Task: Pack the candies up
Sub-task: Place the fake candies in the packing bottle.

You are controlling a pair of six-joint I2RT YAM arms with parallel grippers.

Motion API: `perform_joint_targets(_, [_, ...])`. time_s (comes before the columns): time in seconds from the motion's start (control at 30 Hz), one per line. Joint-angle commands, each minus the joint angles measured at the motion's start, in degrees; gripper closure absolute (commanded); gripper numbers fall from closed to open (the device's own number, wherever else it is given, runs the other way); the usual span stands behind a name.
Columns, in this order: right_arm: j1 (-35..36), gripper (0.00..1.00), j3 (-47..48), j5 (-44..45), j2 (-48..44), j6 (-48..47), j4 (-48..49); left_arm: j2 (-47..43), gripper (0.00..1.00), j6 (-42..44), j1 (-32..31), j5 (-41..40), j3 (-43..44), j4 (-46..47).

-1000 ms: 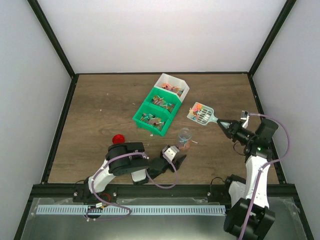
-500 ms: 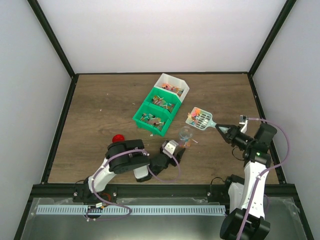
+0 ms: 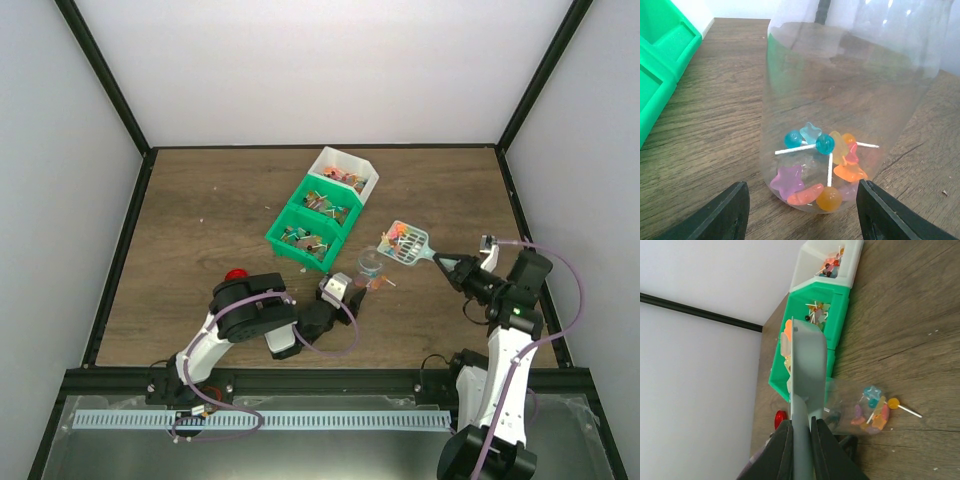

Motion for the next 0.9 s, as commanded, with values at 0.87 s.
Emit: perform_joint_targets(0.87, [-0.6,0.99,7.8,2.7,-3.3,-7.9,-5.5,3.7,0.39,-3.7,1.5,3.0,0.4,-5.1])
